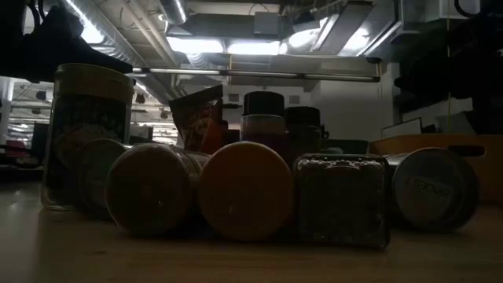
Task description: Sort spices by type
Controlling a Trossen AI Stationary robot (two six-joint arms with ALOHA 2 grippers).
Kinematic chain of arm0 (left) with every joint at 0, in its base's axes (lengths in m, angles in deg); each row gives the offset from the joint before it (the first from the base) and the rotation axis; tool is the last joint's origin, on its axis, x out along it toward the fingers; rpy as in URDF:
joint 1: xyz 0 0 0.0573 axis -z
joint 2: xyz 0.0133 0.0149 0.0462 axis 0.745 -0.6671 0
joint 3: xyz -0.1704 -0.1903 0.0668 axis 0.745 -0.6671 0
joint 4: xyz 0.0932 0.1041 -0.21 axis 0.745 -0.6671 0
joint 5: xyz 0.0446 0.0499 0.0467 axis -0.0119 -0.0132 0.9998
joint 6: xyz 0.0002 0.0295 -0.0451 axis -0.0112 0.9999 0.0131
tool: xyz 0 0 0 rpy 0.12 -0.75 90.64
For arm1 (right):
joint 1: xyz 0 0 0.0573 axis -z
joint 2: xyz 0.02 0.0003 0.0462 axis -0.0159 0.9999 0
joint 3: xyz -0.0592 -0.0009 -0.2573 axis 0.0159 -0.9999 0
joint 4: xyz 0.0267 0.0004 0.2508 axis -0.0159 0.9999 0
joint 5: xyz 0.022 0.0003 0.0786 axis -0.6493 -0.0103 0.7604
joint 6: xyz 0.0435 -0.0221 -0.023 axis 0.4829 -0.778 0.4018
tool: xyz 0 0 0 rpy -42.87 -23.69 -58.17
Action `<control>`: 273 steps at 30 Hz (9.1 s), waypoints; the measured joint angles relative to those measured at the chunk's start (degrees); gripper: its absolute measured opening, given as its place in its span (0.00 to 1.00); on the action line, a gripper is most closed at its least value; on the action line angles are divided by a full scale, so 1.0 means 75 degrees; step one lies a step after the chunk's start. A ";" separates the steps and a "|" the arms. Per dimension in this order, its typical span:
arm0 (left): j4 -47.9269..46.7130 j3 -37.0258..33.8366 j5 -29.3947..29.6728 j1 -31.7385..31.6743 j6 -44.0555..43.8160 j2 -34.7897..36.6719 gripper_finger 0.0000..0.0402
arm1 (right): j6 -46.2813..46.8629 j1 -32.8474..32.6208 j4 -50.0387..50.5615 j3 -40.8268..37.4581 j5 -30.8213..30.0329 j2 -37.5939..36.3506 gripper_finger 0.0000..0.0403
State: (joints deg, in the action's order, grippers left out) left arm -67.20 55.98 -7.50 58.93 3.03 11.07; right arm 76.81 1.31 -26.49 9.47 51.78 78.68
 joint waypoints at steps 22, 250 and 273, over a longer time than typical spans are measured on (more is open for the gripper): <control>0.0000 0.0000 0.0000 0.0000 0.0002 -0.0001 0.97 | 0.0003 0.0001 0.0000 0.0000 0.0001 -0.0003 0.47; 0.0002 0.0001 0.0006 -0.0001 -0.2518 -0.0052 0.97 | -0.0196 -0.1098 0.1155 0.6491 -0.1709 0.8950 0.55; -0.0001 0.0001 0.0003 -0.0001 -0.2518 -0.0143 0.97 | -0.0469 0.1257 0.2783 0.6898 0.0356 1.0946 0.56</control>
State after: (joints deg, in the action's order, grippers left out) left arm -67.20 55.99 -7.47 58.92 -15.85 9.99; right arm 73.29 10.73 -5.62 61.20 54.45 160.77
